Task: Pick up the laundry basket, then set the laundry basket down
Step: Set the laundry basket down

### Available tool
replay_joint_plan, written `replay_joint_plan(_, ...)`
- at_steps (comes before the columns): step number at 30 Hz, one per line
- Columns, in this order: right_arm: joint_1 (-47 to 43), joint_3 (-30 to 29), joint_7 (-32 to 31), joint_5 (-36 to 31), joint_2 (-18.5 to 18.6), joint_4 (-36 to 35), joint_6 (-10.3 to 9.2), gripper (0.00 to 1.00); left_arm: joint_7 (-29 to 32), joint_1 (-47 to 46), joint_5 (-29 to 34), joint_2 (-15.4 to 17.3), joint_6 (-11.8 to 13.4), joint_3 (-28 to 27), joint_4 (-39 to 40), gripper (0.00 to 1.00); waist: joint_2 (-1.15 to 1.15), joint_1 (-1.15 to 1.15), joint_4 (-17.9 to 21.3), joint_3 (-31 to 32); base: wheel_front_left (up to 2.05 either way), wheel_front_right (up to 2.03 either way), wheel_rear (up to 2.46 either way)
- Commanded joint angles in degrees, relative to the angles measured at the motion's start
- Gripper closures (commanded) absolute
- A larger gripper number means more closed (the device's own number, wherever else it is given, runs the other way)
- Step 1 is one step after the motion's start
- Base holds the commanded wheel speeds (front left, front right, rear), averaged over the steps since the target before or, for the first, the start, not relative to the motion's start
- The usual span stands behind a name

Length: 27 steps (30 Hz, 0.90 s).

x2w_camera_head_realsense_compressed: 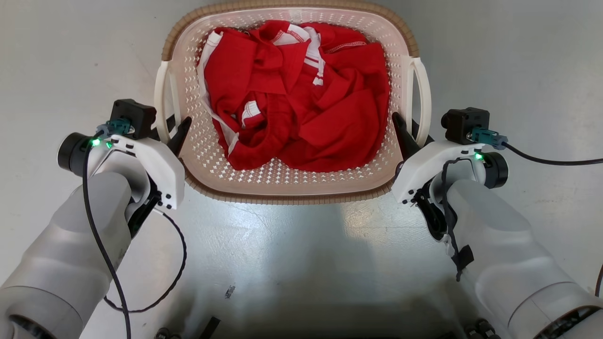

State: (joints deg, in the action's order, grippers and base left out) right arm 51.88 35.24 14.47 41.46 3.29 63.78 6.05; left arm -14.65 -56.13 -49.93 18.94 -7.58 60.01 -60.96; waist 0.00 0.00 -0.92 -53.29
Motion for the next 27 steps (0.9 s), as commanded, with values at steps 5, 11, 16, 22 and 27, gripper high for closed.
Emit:
replay_joint_plan(5,-2.5,0.9,0.5,-0.5,-0.4,-0.3,1.44,1.0,-0.3,-0.8,0.6,4.5,0.2,-1.7,-0.7,1.0,0.0,0.0,-0.3,-0.3,0.0,0.0,0.0)
replay_joint_plan(11,-2.7,1.1,0.5,-0.2,-0.4,-0.6,1.44,1.0,-0.3,-1.0,1.0,4.5,0.1,-2.2,-0.3,1.0,0.0,0.0,-0.3,-0.6,0.0,0.0,0.0)
replay_joint_plan(16,-2.7,1.4,0.5,0.1,-0.4,-0.8,1.44,1.0,-0.3,-0.8,1.2,4.6,0.1,-2.6,0.0,1.0,0.0,0.0,-0.3,-0.7,0.0,0.0,0.0)
replay_joint_plan(22,-2.5,1.5,0.5,0.2,-0.4,-0.9,1.44,1.0,-0.3,-0.7,1.5,4.7,0.1,-3.0,0.1,1.0,0.0,0.0,-0.2,-0.9,0.0,0.0,0.0)
replay_joint_plan(27,-2.6,1.6,0.5,0.3,-0.4,-1.0,1.44,1.0,-0.3,-0.5,1.7,4.8,0.1,-3.3,0.1,1.0,0.0,0.0,-0.1,-1.0,0.0,0.0,0.0)
